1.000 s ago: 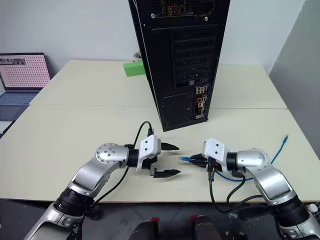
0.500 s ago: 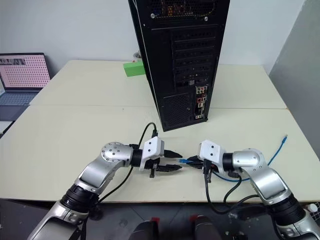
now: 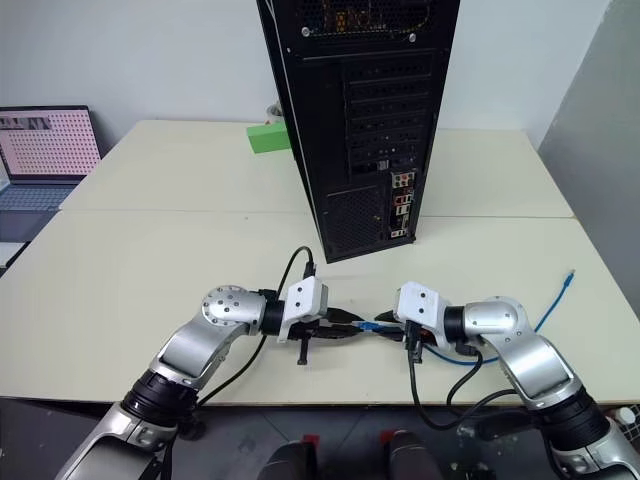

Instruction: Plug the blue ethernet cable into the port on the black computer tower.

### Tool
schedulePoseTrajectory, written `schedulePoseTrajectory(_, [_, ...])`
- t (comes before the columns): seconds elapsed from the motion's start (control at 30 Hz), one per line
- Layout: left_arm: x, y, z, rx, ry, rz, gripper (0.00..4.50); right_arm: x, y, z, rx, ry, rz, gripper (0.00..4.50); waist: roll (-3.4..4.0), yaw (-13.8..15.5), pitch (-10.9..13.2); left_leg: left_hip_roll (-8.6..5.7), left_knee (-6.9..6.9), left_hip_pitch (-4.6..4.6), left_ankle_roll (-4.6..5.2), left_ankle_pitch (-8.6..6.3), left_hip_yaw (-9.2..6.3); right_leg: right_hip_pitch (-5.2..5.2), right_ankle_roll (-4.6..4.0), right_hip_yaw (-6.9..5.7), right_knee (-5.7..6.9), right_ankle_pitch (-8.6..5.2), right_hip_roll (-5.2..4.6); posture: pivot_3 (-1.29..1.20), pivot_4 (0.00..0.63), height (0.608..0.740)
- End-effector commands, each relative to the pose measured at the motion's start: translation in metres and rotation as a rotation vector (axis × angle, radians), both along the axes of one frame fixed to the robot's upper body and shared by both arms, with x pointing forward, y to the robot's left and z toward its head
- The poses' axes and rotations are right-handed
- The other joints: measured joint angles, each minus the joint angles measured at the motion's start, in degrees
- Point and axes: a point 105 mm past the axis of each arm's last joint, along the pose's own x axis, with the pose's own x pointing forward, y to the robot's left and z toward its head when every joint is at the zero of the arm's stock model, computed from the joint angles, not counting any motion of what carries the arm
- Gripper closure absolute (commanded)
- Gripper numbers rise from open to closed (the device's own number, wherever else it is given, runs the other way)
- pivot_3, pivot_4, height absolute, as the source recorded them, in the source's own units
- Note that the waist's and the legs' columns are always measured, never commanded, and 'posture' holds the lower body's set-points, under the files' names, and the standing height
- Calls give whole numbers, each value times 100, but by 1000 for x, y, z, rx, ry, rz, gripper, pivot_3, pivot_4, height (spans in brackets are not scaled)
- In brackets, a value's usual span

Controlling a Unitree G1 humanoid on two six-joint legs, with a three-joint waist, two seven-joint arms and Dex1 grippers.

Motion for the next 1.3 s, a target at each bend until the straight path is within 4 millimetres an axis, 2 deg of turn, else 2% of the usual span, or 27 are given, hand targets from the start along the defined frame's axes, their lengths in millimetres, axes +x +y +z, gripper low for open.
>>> schedulePoseTrajectory(0.03, [-2, -1, 6, -27, -34, -15, 4210, -2, -14, 21, -2, -41, 3, 2378, 0, 3, 0, 0, 0, 0, 0, 0, 0, 0, 0, 0, 0, 0, 0, 0, 150, 740])
schedulePoseTrajectory(0.17, [-1, 1, 10, -46, -89, -12, 4210, -8, -31, 31, 30, 1, -47, 1493, 0, 16, 0, 0, 0, -1, 0, 0, -1, 0, 0, -1, -1, 0, 0, 0, 150, 740])
schedulePoseTrajectory(0.3, [4, 1, 19, -79, -232, -6, 4210, -15, -37, 39, 144, 97, -105, 495, 0, 13, 0, 0, 0, 0, 0, 0, -2, 0, 0, 0, 0, 0, 0, 0, 150, 740])
schedulePoseTrajectory(0.37, [5, 1, 21, -81, -340, -19, 4210, -21, -34, 43, 218, 177, -113, 468, 0, 12, 0, 0, 0, 0, 0, 0, -2, 0, 0, 1, 1, 0, 0, 0, 150, 740])
schedulePoseTrajectory(0.6, [-4, 1, 12, -55, -623, -121, 4210, -19, -20, 48, 383, 330, -156, 468, 0, 24, 0, 0, 0, -1, 0, 0, -1, 2, 0, 1, -1, 1, -1, 0, 150, 740])
schedulePoseTrajectory(0.8, [-6, -2, 19, -76, -880, -164, 4210, -15, -11, 50, 442, 414, -155, 468, 0, 36, 0, 0, 0, -1, 0, 0, -2, 2, 1, 1, -2, 1, -1, 0, 150, 740])
schedulePoseTrajectory(1.0, [-4, -5, 29, -122, -998, -153, 4210, -13, -5, 44, 425, 456, -144, 468, 0, 48, -1, 0, 0, -2, 0, 0, 0, 2, 4, 1, -3, 3, -1, 0, 150, 740])
schedulePoseTrajectory(1.23, [-3, -6, 33, -145, -1037, -146, 4210, -9, -2, 40, 413, 474, -140, 468, 1, 41, -1, 0, 0, -2, 0, 0, -1, 2, 5, 0, -2, 3, -1, 0, 150, 740])
schedulePoseTrajectory(1.3, [-2, -6, 33, -144, -1039, -145, 4210, -7, -1, 40, 419, 475, -143, 836, 1, 42, -1, 0, 0, -2, 0, 0, -1, 2, 5, 1, -2, 4, -1, 0, 150, 740])
